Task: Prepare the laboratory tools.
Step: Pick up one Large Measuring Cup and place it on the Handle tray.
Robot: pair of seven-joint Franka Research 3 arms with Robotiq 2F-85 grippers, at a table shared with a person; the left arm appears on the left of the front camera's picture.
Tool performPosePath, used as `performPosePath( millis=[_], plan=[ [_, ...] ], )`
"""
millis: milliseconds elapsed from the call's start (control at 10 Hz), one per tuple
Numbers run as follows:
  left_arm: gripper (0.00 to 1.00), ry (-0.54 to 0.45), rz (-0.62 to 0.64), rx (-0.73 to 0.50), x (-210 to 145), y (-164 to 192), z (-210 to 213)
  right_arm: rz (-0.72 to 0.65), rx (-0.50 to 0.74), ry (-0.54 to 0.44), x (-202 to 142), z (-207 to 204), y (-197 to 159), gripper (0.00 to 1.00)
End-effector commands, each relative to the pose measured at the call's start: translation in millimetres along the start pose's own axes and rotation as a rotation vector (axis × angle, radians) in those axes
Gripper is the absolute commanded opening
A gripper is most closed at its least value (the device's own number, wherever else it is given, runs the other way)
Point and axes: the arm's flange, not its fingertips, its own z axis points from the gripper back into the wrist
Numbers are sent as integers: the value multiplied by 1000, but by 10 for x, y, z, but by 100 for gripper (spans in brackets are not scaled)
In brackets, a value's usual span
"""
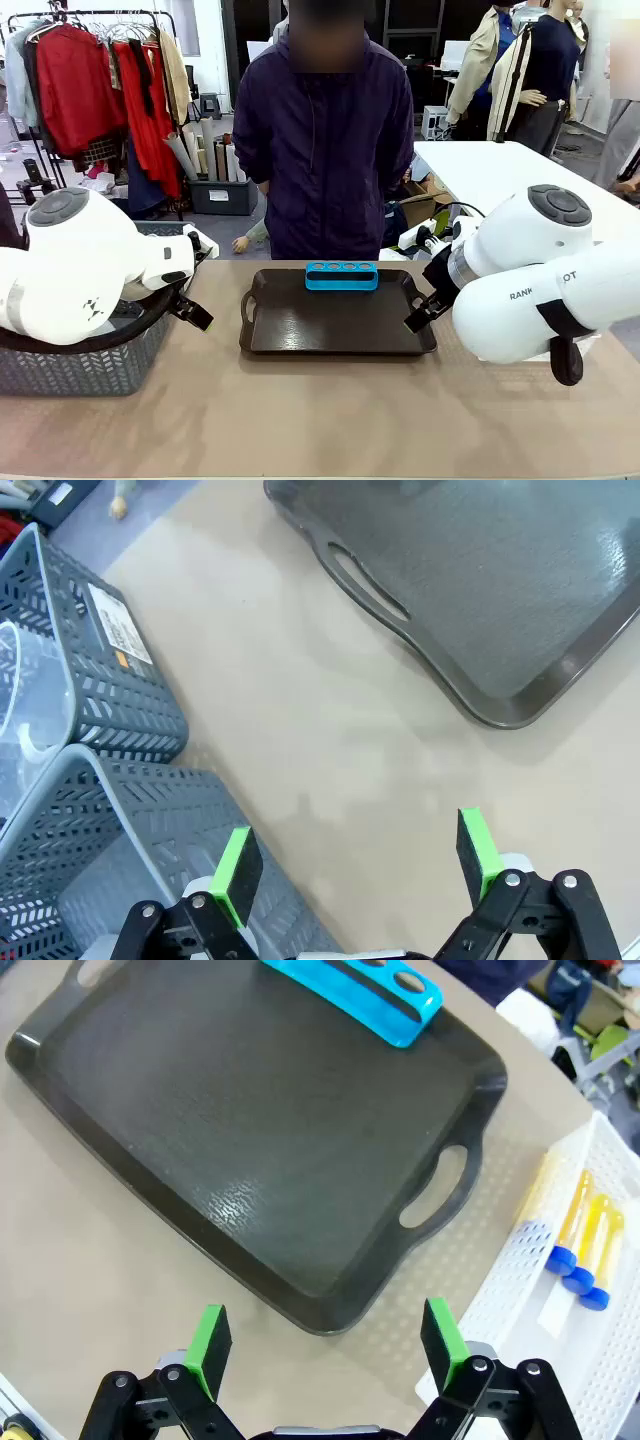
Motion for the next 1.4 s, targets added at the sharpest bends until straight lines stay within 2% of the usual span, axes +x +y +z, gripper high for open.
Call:
performPosePath(
  millis=[0,1300],
  plan=[
    [100,0,0,0,1,0,1,0,0,0,0,0,0,100],
    [100,0,0,0,1,0,1,0,0,0,0,0,0,100]
  ],
)
